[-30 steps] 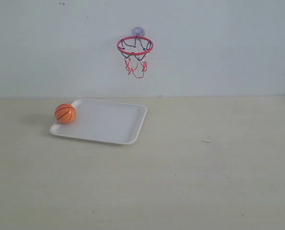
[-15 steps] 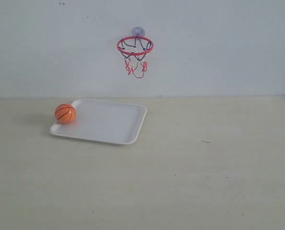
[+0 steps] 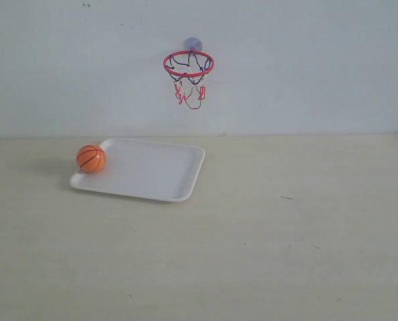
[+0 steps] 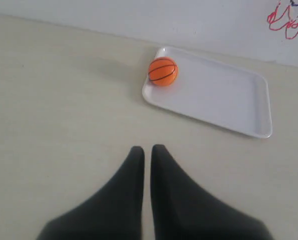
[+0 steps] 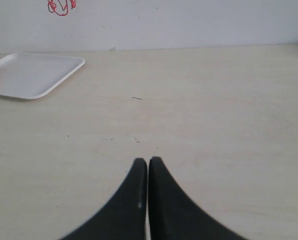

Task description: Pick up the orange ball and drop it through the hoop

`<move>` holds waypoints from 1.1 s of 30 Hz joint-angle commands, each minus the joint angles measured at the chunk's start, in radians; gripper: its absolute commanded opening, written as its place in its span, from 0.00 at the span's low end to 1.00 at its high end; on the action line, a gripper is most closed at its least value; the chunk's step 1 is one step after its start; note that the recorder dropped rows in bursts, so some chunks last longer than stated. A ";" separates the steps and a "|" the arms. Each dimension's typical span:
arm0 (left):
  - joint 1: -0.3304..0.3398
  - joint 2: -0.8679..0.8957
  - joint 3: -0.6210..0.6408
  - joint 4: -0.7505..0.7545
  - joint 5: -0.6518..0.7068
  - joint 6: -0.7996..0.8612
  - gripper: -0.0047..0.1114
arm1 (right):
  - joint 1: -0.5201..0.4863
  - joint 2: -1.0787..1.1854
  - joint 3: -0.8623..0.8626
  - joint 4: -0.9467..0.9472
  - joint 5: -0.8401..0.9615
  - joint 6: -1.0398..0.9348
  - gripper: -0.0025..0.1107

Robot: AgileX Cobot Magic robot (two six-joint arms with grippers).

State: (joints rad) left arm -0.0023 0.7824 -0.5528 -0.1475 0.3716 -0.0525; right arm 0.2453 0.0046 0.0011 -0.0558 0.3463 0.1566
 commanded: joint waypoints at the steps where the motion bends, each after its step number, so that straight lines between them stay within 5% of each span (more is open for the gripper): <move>1: -0.008 0.075 -0.019 -0.026 -0.001 0.038 0.08 | -0.004 -0.005 -0.001 -0.006 -0.013 -0.003 0.02; 15: -0.008 0.384 -0.332 -0.051 0.161 0.258 0.08 | -0.004 -0.005 -0.001 -0.006 -0.013 -0.003 0.02; 25: -0.008 0.809 -0.769 -0.081 0.609 0.324 0.08 | -0.004 -0.005 -0.001 -0.006 -0.013 -0.003 0.02; 33: -0.008 0.955 -0.904 -0.171 0.366 0.280 0.08 | -0.004 -0.005 -0.001 -0.006 -0.013 -0.003 0.02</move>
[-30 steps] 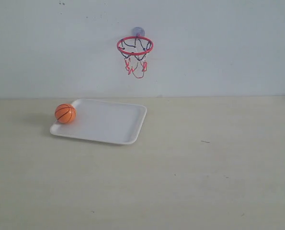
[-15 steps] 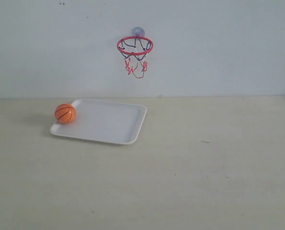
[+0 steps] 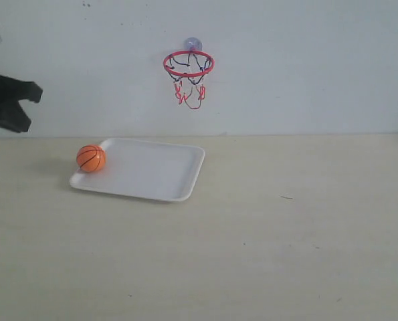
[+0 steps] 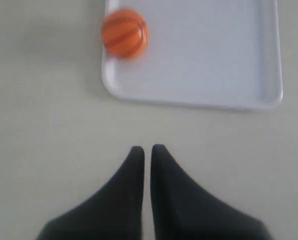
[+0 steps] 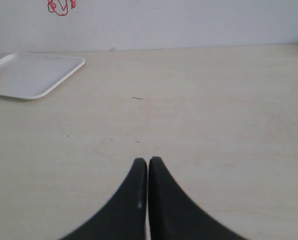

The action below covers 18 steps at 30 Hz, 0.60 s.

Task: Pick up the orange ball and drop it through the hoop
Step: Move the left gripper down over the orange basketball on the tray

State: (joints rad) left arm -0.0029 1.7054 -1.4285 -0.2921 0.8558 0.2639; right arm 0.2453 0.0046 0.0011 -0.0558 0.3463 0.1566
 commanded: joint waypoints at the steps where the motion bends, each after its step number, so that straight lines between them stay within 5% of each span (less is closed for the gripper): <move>1: -0.008 0.036 -0.028 -0.027 -0.118 -0.036 0.08 | -0.004 -0.005 -0.001 -0.006 -0.013 -0.003 0.02; 18: -0.008 0.097 -0.055 -0.058 -0.265 -0.032 0.08 | -0.004 -0.005 -0.001 -0.006 -0.013 -0.003 0.02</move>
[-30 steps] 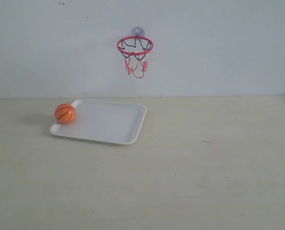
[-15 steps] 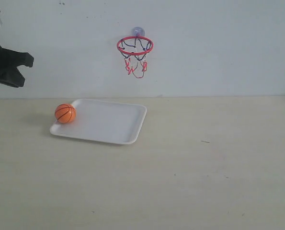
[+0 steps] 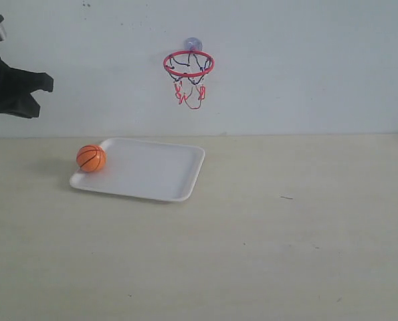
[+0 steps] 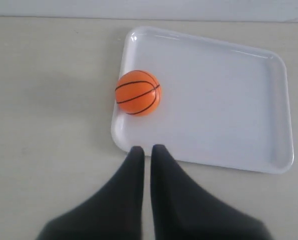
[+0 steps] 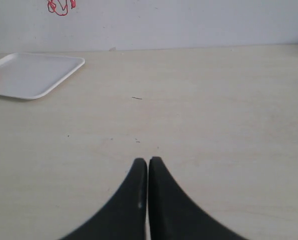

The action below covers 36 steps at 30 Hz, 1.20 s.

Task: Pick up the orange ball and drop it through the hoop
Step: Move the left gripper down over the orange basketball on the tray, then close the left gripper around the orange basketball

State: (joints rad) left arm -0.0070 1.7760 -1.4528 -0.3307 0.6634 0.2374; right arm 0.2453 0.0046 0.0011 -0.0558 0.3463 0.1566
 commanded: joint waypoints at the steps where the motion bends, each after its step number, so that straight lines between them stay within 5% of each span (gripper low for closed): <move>1: -0.004 0.047 -0.060 -0.010 -0.071 -0.005 0.08 | -0.004 -0.005 -0.001 -0.006 -0.013 -0.003 0.02; 5: -0.004 0.280 -0.353 0.021 0.118 0.021 0.16 | -0.004 -0.005 -0.001 -0.006 -0.013 -0.003 0.02; 9: -0.006 0.507 -0.647 0.005 0.189 0.060 0.68 | -0.004 -0.005 -0.001 -0.006 -0.013 -0.003 0.02; 10: -0.006 0.549 -0.696 -0.006 0.200 0.046 0.72 | -0.004 -0.005 -0.001 -0.006 -0.013 -0.003 0.02; 15: -0.037 0.722 -0.821 0.017 0.249 0.029 0.71 | -0.004 -0.005 -0.001 -0.006 -0.013 -0.003 0.02; 33: -0.063 0.774 -0.821 0.102 0.335 0.032 0.71 | -0.004 -0.005 -0.001 -0.006 -0.013 -0.003 0.02; 36: -0.063 0.772 -0.821 0.102 0.335 0.045 0.65 | -0.004 -0.005 -0.001 -0.006 -0.013 -0.003 0.02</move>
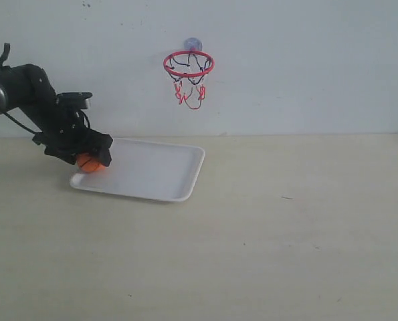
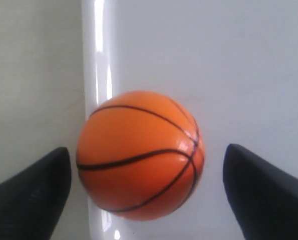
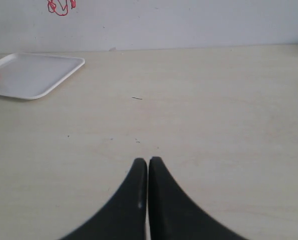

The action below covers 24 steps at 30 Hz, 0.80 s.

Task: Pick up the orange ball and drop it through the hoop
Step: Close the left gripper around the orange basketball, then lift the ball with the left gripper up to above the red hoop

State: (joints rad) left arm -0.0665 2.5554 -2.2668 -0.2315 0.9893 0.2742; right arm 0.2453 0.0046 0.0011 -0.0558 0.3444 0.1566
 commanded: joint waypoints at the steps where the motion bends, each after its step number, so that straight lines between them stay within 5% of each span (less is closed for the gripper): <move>1: -0.003 -0.007 -0.007 0.002 0.005 0.011 0.56 | -0.004 -0.005 -0.001 -0.006 -0.011 -0.003 0.02; 8: -0.003 -0.026 -0.007 0.000 0.004 0.011 0.08 | -0.004 -0.005 -0.001 -0.006 -0.011 -0.003 0.02; 11: -0.003 -0.084 -0.009 -0.125 -0.022 0.137 0.08 | -0.004 -0.005 -0.001 -0.006 -0.011 -0.003 0.02; 17: -0.002 -0.127 -0.107 -0.678 -0.089 0.440 0.08 | -0.004 -0.005 -0.001 -0.006 -0.011 -0.003 0.02; 24: -0.015 -0.125 -0.184 -0.949 -0.199 0.566 0.08 | -0.004 -0.005 -0.001 -0.006 -0.011 -0.003 0.02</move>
State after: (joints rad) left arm -0.0703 2.4367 -2.4344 -1.0798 0.8397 0.7886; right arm 0.2453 0.0046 0.0011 -0.0558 0.3444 0.1566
